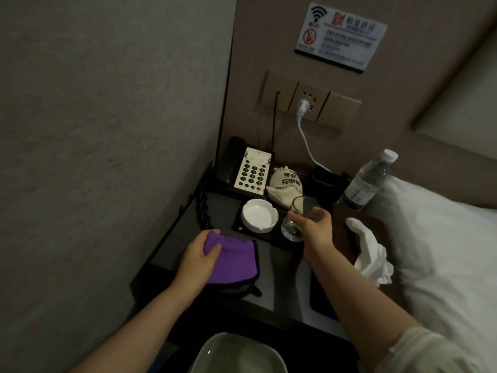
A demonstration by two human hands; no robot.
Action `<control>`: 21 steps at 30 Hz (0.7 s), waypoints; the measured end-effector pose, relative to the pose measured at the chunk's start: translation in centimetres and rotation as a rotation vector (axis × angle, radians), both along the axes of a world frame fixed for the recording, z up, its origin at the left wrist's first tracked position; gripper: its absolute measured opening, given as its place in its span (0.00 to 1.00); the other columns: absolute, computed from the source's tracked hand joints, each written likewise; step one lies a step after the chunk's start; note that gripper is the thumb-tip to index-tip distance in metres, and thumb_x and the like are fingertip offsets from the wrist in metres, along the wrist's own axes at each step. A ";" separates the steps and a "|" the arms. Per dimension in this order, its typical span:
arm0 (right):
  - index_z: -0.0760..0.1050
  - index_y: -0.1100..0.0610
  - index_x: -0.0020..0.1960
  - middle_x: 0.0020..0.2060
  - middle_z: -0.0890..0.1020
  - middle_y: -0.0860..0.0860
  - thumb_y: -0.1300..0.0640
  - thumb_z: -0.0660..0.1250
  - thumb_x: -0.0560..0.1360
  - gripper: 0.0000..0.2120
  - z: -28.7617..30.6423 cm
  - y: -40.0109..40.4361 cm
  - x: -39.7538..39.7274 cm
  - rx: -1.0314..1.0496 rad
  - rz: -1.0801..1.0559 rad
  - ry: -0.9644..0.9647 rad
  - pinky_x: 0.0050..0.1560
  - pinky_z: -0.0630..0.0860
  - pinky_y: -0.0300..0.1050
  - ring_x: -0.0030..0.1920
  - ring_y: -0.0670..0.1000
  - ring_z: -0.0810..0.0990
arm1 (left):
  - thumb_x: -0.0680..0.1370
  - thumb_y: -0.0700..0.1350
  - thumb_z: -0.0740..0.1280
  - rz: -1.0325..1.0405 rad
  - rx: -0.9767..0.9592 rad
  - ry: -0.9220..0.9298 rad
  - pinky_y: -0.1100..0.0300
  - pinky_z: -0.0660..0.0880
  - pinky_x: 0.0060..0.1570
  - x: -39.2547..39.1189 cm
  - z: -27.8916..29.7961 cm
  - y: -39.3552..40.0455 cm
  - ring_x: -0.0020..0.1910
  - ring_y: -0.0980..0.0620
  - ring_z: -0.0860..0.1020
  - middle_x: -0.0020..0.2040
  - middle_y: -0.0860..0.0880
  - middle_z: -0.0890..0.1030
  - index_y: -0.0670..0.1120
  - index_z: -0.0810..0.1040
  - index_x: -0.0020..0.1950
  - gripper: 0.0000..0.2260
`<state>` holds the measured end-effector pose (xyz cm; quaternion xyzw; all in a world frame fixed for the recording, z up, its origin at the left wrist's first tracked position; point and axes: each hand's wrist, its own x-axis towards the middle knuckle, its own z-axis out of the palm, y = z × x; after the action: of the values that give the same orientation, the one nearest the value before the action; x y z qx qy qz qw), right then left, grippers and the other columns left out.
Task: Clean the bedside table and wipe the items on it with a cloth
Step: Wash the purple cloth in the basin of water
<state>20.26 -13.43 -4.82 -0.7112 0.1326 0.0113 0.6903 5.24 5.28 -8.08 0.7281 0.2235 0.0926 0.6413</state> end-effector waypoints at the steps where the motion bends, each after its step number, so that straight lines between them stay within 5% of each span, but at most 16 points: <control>1: 0.63 0.56 0.71 0.67 0.72 0.53 0.63 0.78 0.66 0.39 0.0 0.0 -0.1 0.003 0.002 -0.004 0.56 0.72 0.46 0.66 0.56 0.73 | 0.80 0.38 0.63 -0.002 0.004 0.000 0.63 0.70 0.52 0.0 0.0 0.0 0.53 0.52 0.77 0.56 0.48 0.79 0.45 0.74 0.65 0.14; 7: 0.61 0.55 0.72 0.68 0.70 0.53 0.64 0.77 0.67 0.40 -0.2 0.2 -1.0 -0.043 0.015 -0.024 0.60 0.71 0.45 0.65 0.53 0.72 | 0.80 0.38 0.63 -0.009 0.023 0.009 0.60 0.70 0.57 0.1 0.0 0.0 0.57 0.50 0.76 0.58 0.47 0.78 0.44 0.73 0.66 0.15; 13: 0.50 0.56 0.78 0.73 0.66 0.56 0.67 0.77 0.66 0.50 1.4 1.0 -2.5 -0.012 -0.032 0.061 0.67 0.66 0.50 0.71 0.58 0.66 | 0.80 0.39 0.62 -0.021 -0.004 0.029 0.56 0.71 0.61 0.1 0.2 0.1 0.58 0.47 0.76 0.58 0.45 0.78 0.44 0.73 0.67 0.14; 17: 0.48 0.57 0.79 0.76 0.60 0.55 0.70 0.71 0.70 0.46 2.0 1.3 -5.9 0.087 -0.125 0.081 0.71 0.62 0.50 0.74 0.56 0.62 | 0.80 0.39 0.62 -0.010 -0.139 0.069 0.57 0.72 0.58 0.1 1.2 -0.2 0.57 0.46 0.77 0.58 0.43 0.80 0.44 0.75 0.63 0.11; 21: 0.56 0.58 0.77 0.72 0.68 0.55 0.72 0.67 0.72 0.37 2.8 0.5 -9.7 0.236 -0.002 0.134 0.61 0.69 0.47 0.69 0.55 0.69 | 0.81 0.39 0.61 -0.012 -0.268 0.060 0.57 0.75 0.52 -1.2 3.4 -1.1 0.53 0.48 0.79 0.54 0.45 0.82 0.50 0.80 0.53 0.10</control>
<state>10.54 -12.89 -2.07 -0.6224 0.1769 0.0738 0.7589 4.06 4.15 -4.66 0.6397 0.2485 0.0364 0.7264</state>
